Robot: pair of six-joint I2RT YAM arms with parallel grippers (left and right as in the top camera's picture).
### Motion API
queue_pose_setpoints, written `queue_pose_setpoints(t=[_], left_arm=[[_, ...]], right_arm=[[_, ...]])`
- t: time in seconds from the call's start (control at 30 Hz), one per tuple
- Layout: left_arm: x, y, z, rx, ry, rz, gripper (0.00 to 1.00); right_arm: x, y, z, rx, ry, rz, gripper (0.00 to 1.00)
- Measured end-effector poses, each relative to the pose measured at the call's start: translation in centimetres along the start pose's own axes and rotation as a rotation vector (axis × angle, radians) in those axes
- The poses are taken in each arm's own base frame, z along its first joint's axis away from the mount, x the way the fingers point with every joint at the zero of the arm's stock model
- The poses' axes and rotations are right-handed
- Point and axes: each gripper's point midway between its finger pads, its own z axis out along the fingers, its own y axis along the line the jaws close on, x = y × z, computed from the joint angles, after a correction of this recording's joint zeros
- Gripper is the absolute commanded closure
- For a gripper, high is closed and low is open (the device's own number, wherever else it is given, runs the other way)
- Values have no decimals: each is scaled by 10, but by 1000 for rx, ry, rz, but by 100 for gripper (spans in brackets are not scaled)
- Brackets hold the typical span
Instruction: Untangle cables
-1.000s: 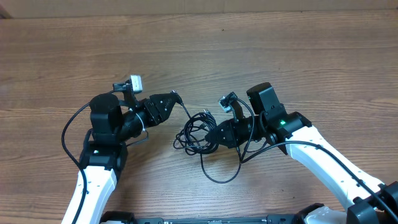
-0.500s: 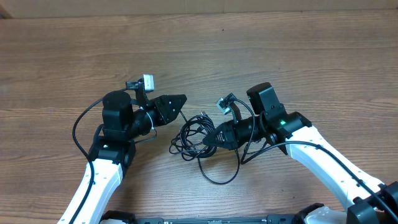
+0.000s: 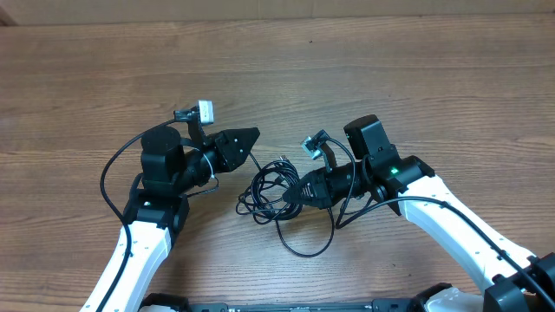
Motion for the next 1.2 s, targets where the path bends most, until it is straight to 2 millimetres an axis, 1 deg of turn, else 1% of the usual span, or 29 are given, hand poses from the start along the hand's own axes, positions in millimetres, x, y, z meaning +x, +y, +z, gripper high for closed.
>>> queue_pose_setpoints(t=[0.03, 0.07, 0.1, 0.17, 0.23, 0.33, 0.53, 0.67, 0.77, 0.9, 1.03, 1.1, 1.2], left_arm=[[0, 0, 0, 0, 1, -1, 69], [1, 1, 0, -3, 5, -5, 73], [3, 2, 0, -7, 12, -11, 81], [7, 6, 0, -23, 27, -26, 91], [10, 10, -1, -35, 43, -43, 95], [10, 15, -5, -45, 48, -67, 96], [5, 17, -11, -26, 47, -84, 96], [4, 5, -13, 40, 65, -60, 96], [7, -5, -14, 94, 94, -44, 96], [17, -15, -12, 132, 137, -36, 96], [36, -27, -4, 159, 196, -18, 96], [46, -26, 0, 137, 223, -27, 96], [62, -13, 5, 50, 253, -49, 96]], right_arm=[[0, 0, 0, 1, 0, 1, 96], [0, 0, 0, 2, -1, 0, 96], [0, -1, 0, 3, -1, 0, 96], [0, -1, 0, 6, -1, 1, 96], [0, -1, 0, 8, -1, 2, 96], [0, -2, 0, 10, -2, 1, 96], [-3, -9, 0, 53, -15, 23, 96], [-4, -12, 0, 68, -22, 35, 96], [-4, -13, -1, 78, -25, 49, 96], [-5, -14, -1, 81, -30, 85, 96], [-6, -14, -1, 83, -34, 117, 96], [-6, -15, -1, 85, -36, 140, 96], [-6, -14, -1, 78, -35, 161, 96]])
